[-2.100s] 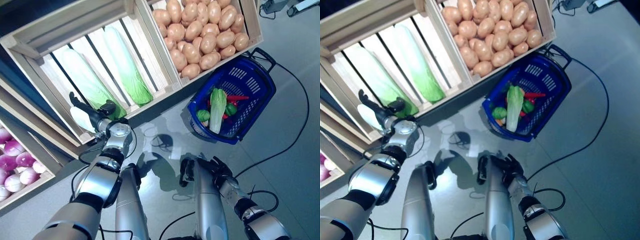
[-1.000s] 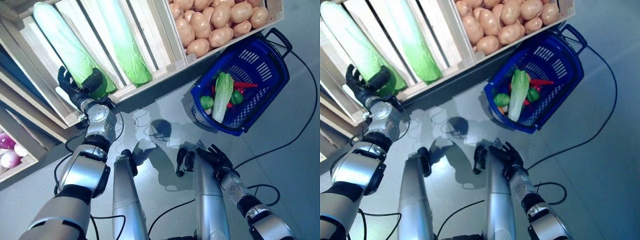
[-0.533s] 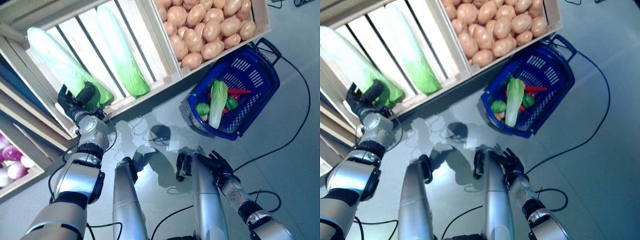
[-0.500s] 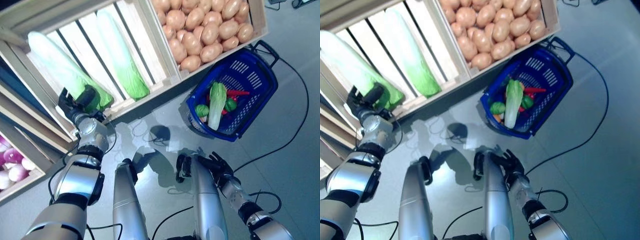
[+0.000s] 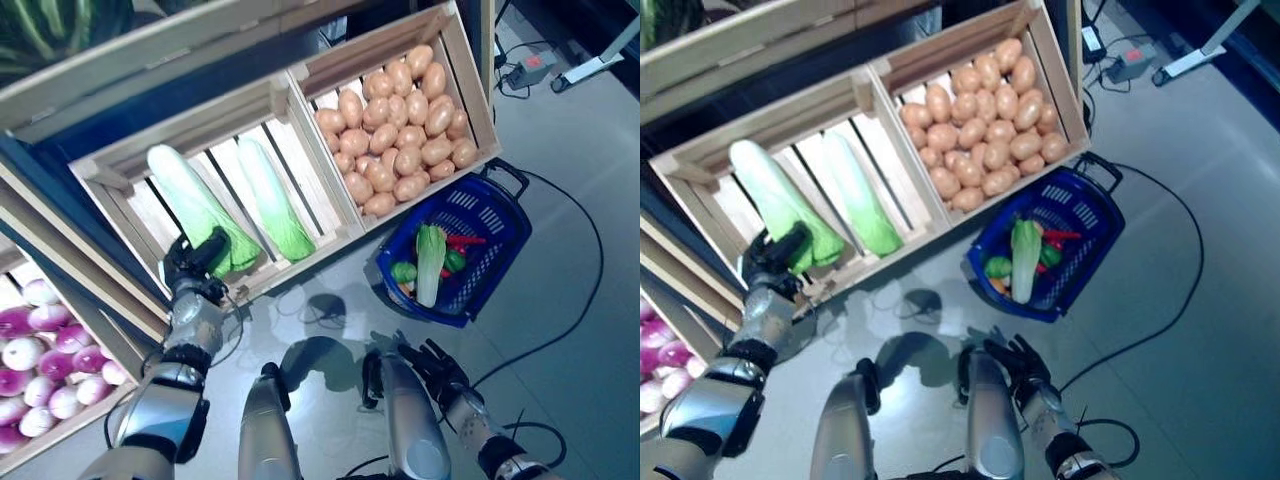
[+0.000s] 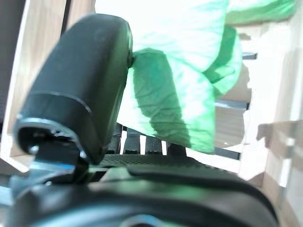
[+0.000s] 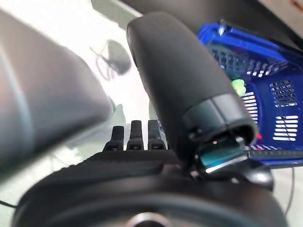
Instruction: Put vegetables into the basket
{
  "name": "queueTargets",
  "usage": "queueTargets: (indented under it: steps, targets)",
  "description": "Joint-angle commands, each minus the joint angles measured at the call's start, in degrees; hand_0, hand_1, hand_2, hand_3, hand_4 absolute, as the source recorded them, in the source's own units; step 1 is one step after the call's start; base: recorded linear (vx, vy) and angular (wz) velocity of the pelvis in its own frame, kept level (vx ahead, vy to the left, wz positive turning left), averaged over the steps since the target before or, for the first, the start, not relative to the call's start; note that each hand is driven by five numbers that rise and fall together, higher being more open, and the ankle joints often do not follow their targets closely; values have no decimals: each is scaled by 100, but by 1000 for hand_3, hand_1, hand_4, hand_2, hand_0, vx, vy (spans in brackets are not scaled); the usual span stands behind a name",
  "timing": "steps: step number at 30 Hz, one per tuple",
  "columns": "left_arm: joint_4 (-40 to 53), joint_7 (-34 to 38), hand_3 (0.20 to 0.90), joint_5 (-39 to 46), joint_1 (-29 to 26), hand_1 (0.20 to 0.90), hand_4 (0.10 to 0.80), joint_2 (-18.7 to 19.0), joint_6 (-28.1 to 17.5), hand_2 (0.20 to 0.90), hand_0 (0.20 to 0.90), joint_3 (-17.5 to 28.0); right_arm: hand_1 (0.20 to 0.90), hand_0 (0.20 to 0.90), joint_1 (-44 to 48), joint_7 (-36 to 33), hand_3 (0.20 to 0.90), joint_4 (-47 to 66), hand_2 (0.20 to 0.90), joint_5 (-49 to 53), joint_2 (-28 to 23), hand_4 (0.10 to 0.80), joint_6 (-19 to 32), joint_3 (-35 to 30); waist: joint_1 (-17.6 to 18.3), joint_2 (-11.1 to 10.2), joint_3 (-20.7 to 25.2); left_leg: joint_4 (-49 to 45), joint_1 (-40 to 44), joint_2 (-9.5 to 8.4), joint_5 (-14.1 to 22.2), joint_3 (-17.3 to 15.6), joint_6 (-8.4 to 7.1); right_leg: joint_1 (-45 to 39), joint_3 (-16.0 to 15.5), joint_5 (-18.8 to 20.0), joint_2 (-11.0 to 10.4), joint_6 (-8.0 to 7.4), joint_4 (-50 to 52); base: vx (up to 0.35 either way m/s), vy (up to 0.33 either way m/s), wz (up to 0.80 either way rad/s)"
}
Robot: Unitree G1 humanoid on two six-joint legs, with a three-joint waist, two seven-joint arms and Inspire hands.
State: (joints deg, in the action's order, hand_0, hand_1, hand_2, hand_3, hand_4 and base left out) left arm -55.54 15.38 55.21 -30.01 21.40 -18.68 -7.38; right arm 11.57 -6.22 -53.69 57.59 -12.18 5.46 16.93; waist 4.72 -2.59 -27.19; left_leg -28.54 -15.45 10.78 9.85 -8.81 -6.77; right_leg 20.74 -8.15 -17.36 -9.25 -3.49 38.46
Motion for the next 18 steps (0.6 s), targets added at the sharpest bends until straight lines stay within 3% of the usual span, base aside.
queueTargets:
  steps: [1, 6, 11, 15, 18]
  targets:
    - [694, -199, 300, -680, 350, 300, 400, -84, -1127, 300, 300, -34, 900, 900, -467, -74, 900, 403, 900, -343, 246, 800, 217, -109, -126, 151, 1060, 554, 569, -534, 140, -366, 747, -844, -185, 604, -303, 11, -1269, 116, -46, 7]
    - [1178, -198, 300, -1232, 973, 300, 400, -417, -1122, 300, 300, -97, 900, 900, -751, -99, 900, 616, 900, -277, 408, 800, 115, -296, -228, 233, 1426, 1115, 1154, -627, 5, -363, 741, -1557, -396, 806, -296, -68, -1937, 98, -34, 5]
    - [1594, -375, 300, -1602, 1516, 300, 400, -600, -1145, 300, 300, -92, 900, 900, -942, -210, 900, 879, 900, -352, 506, 800, 130, -581, -322, 294, 1792, 1934, 1794, -725, -225, -285, 674, -2298, -595, 1065, -156, -157, -2798, 110, -28, 11]
    - [2095, -467, 300, -1826, 1924, 300, 400, -650, -1113, 300, 300, -71, 900, 900, -958, -336, 900, 1801, 900, -408, 529, 800, 279, -507, -389, 270, 1992, 2484, 2065, -777, -478, -239, 644, -2585, -694, 1403, -59, -152, -3368, 11, -30, 9]
    - [2536, -534, 300, -2078, 2240, 300, 400, -595, -1064, 300, 300, -26, 900, 900, -1069, 13, 900, 2592, 900, -148, 513, 800, 197, -432, -420, 235, 2092, 2890, 2245, -788, -613, -205, 596, -2756, -763, 1569, -1, -182, -3724, 27, -24, 5]
